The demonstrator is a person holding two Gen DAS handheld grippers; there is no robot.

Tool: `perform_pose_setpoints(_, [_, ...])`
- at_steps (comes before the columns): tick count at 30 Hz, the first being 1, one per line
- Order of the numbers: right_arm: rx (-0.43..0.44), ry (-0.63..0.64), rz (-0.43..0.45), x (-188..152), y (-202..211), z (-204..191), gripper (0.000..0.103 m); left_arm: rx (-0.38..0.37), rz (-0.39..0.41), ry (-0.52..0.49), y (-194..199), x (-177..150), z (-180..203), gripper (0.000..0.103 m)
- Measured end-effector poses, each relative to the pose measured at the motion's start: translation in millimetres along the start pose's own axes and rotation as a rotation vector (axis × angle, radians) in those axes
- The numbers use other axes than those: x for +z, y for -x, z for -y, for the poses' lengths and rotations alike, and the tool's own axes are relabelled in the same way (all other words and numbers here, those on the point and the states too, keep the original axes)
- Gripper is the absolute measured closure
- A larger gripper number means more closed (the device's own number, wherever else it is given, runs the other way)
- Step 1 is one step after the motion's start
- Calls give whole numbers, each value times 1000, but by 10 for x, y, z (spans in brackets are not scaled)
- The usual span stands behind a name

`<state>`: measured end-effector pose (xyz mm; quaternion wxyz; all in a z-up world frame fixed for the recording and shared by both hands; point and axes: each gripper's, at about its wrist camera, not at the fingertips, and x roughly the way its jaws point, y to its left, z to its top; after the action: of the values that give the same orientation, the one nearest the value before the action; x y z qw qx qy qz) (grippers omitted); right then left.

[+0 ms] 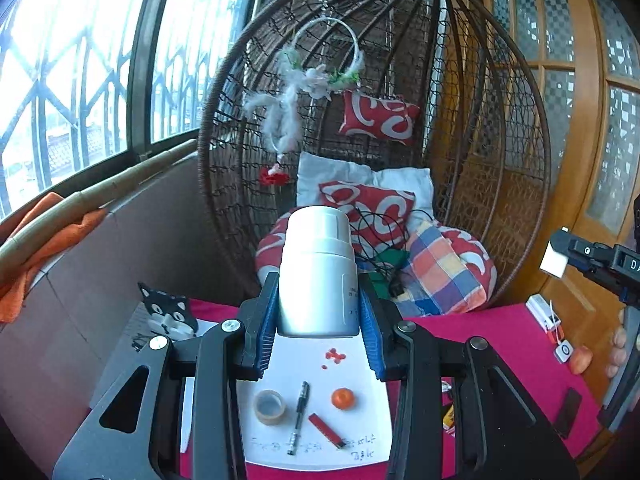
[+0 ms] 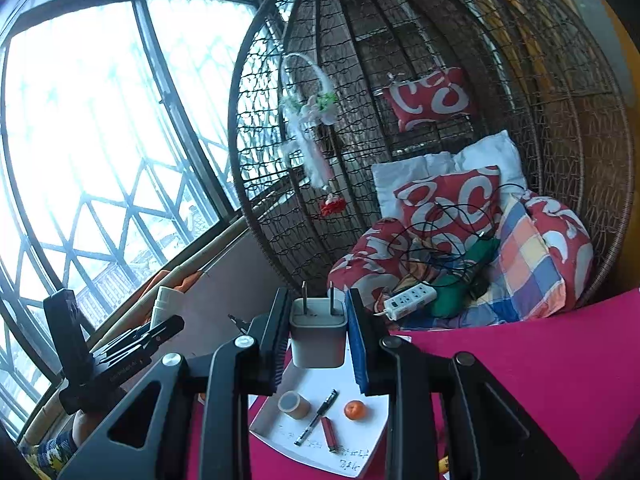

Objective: Organize rigid objects

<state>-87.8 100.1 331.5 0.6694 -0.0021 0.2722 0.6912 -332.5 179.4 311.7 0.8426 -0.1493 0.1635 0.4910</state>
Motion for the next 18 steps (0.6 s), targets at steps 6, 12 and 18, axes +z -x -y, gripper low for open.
perform_pose_setpoints(6, [25, 9, -6, 2, -149, -146, 77, 21, 14, 3, 39, 30, -170, 67])
perform_pose_setpoints(12, [38, 12, -27, -32, -343, -258, 77, 31, 14, 7, 26, 44, -324, 67])
perform_pose_setpoints(18, [26, 28, -46, -41, -554, -352, 77, 33, 6, 14, -64, 77, -501, 67])
